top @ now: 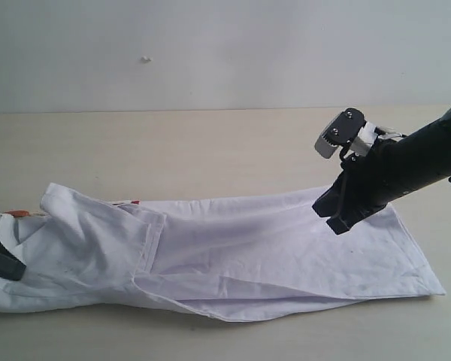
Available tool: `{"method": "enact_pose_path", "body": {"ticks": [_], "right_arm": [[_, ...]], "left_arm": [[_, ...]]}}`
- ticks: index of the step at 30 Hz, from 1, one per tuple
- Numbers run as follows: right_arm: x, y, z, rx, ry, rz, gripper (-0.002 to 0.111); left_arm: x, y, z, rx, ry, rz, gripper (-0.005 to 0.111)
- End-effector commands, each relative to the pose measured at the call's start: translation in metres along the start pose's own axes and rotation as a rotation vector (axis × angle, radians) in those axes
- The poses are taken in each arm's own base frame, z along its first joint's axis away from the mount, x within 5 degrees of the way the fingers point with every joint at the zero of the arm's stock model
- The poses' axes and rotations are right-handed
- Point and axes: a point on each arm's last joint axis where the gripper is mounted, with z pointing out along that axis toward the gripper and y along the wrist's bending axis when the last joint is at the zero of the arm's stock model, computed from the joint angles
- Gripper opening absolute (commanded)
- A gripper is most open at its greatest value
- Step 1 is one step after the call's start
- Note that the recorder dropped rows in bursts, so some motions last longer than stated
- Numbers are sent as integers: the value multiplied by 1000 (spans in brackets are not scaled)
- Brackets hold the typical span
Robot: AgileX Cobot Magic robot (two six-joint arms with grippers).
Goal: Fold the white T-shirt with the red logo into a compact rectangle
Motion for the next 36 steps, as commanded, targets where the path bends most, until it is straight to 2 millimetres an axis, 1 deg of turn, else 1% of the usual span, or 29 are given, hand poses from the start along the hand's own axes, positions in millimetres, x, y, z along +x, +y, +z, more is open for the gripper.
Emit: {"method": "enact_pose_path", "body": {"ticks": [1,2,5,9,12,15,18,20,22,25,30,36], "right_arm": [[-3,-1,-2,9,-13,-3,0],[-3,-1,-2,7,-14,-1,0],[-4,-1,-2,7,-18,6,0],[-4,0,-2,5,-19,6,0],[-4,0,-2,5,-19,6,0],[-4,0,-2,5,-19,6,0],[-4,0,-2,1,-19,6,0],[-4,0,-2,1,-19,6,0],[-4,0,-2,2,-23,12,0],[-5,1,-2,-6,-28,19,0],[-5,1,-2,-6,-28,19,0],[-4,-2,-2,19,-27,19,0]], "left_arm": [[9,7,-2,-95,71,49,3],[9,5,-5,-105,67,45,3],[8,3,-25,-132,31,39,3],[3,-3,-65,-151,-69,16,3],[1,-16,-91,-120,-147,9,3],[-4,-36,-104,-28,-228,12,3],[-15,-53,-108,75,-349,-7,3],[-21,-63,-107,123,-381,-38,3],[-25,-75,-99,137,-354,-39,3],[-30,-93,-83,161,-303,-51,3],[-40,-133,-56,248,-261,2,3],[-40,-180,-19,307,-162,100,3]]}}
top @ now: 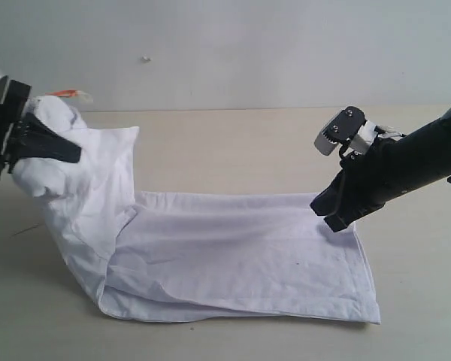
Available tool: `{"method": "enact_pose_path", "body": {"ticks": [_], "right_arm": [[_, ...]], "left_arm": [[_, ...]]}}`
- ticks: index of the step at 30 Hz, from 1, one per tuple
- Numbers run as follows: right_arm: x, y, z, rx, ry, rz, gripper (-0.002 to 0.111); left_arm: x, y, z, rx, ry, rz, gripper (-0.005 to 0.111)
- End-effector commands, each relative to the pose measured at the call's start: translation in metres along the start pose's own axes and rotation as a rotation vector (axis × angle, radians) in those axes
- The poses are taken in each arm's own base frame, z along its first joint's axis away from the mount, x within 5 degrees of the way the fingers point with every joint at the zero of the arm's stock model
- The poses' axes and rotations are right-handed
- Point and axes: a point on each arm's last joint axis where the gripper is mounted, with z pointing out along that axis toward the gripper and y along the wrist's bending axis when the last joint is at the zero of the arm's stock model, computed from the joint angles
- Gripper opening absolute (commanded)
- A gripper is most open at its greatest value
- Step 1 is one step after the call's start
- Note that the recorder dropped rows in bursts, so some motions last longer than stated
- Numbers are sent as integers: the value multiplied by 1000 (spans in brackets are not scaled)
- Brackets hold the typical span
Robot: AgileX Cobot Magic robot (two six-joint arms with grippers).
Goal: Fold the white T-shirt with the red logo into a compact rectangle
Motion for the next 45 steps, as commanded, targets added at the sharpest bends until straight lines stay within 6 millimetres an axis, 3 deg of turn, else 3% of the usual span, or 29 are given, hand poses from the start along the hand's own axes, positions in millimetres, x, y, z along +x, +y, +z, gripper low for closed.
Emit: {"method": "enact_pose_path", "body": {"ticks": [1,5,12,20,27,31,32,35,37,40,45], "right_arm": [[-3,-3,-2,38,-10,-5,0],[-3,-3,-2,39,-10,-5,0],[-3,-4,-2,46,-10,4,0],[-3,-4,-2,46,-11,13,0],[-3,-4,-2,46,-11,15,0],[-3,-5,-2,54,-10,15,0],[-3,-5,-2,54,-10,15,0],[-5,-8,-5,108,-17,10,0],[-13,-12,-20,203,-53,22,0],[-27,-9,-42,266,-124,10,0],[-29,4,-37,94,-127,-34,0]], "left_arm": [[6,-34,33,74,70,60,3],[15,-53,66,62,117,115,3],[25,-68,128,38,83,109,4],[44,-84,187,149,62,84,35],[62,-98,224,186,137,137,45],[59,-107,223,238,159,167,74],[58,-107,222,240,168,178,74],[47,-102,209,246,193,211,70],[40,-90,195,240,227,232,61],[33,-59,173,106,322,308,44],[39,-30,167,-128,440,357,38]]}}
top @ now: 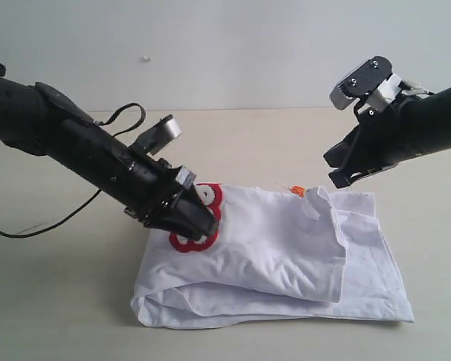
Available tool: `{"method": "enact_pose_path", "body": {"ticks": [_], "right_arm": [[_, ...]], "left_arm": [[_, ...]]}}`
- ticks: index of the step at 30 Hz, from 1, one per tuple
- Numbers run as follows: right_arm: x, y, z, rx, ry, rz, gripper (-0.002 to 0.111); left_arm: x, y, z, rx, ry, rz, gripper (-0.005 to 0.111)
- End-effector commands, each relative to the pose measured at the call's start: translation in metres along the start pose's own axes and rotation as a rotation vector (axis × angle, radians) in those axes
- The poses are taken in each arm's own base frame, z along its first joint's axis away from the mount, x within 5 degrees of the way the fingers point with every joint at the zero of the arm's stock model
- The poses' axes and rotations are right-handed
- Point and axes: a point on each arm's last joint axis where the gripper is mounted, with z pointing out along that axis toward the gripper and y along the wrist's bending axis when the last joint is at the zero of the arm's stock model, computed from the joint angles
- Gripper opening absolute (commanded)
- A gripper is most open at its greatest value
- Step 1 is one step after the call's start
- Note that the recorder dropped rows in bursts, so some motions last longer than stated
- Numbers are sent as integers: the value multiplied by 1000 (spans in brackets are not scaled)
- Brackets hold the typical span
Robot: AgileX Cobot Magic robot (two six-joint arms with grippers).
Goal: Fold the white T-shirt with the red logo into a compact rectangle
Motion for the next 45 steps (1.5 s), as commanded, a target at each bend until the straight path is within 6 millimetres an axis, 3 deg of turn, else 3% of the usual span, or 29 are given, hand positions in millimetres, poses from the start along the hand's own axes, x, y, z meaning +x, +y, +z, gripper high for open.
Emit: {"method": "enact_pose_path", "body": {"ticks": [1,5,12,21,28,36,40,45], "right_arm": [[2,12,6,-158,3,-44,0],[18,19,25,-292,52,-36,0],[35,24,40,-391,122,-83,0],[63,-2,40,-103,442,-43,0],[57,-6,35,-43,417,-7,0],[29,-9,7,61,283,-18,0],[31,-7,7,33,309,-28,0],[34,-7,6,39,345,-25,0]], "left_arm": [[9,7,5,-120,78,11,38],[14,2,21,-157,99,51,38],[12,0,25,-172,83,59,38],[13,0,25,-167,88,56,38],[13,-1,21,-158,91,57,38],[3,-17,-19,-177,-19,114,38],[4,-22,-30,-207,-21,152,38],[5,-11,-28,-277,3,155,38]]}}
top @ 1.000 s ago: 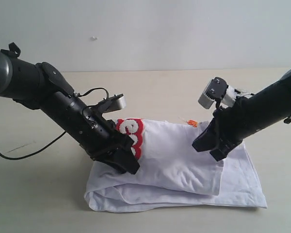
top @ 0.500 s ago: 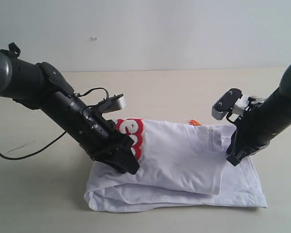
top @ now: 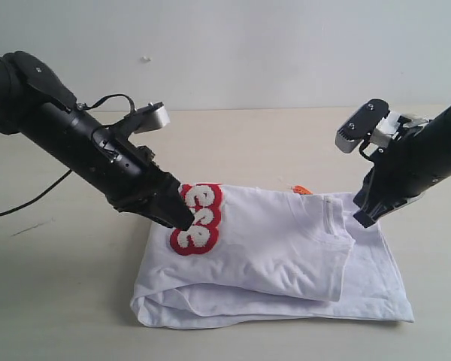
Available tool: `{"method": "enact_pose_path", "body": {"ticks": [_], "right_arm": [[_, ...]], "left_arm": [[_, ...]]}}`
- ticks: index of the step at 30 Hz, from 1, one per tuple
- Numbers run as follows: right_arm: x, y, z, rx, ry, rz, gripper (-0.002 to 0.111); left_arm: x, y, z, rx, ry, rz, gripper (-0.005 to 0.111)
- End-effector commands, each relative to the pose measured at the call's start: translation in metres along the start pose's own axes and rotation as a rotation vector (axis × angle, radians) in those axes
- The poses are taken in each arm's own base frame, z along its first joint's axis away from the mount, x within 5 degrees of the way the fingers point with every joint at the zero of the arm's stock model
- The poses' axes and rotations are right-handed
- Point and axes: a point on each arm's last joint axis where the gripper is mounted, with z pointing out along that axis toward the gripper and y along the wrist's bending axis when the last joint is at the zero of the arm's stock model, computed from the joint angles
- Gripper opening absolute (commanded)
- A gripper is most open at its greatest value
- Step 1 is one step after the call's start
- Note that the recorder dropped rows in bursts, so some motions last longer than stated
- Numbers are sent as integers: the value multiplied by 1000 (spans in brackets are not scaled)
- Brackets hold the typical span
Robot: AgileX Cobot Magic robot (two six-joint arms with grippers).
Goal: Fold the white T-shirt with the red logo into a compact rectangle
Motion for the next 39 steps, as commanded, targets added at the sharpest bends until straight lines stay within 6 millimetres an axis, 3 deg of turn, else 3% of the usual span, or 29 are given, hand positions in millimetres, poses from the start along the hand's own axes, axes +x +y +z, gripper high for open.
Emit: {"method": "enact_pose_path", "body": {"ticks": [1,6,13,22,27,33,39], "right_arm": [[1,-2,-2,21,31,2,0],[3,-2,-2,23,51,18,0],[7,5,-3,-51,95,48,0],[4,16,-4,-164,97,468,0],[7,23,-3,-212,137,682,19],[16,39,2,-309,166,794,56],[22,51,7,-389,127,828,58]], "left_arm": [[1,9,4,-47,8,-4,38],[0,15,12,-44,-8,-40,38],[2,8,8,-3,18,-30,38],[2,-4,-13,-64,26,59,39],[1,-6,-30,-89,-11,40,54],[3,-3,-36,-90,-16,-2,55],[4,-2,-15,-67,38,-6,55]]}}
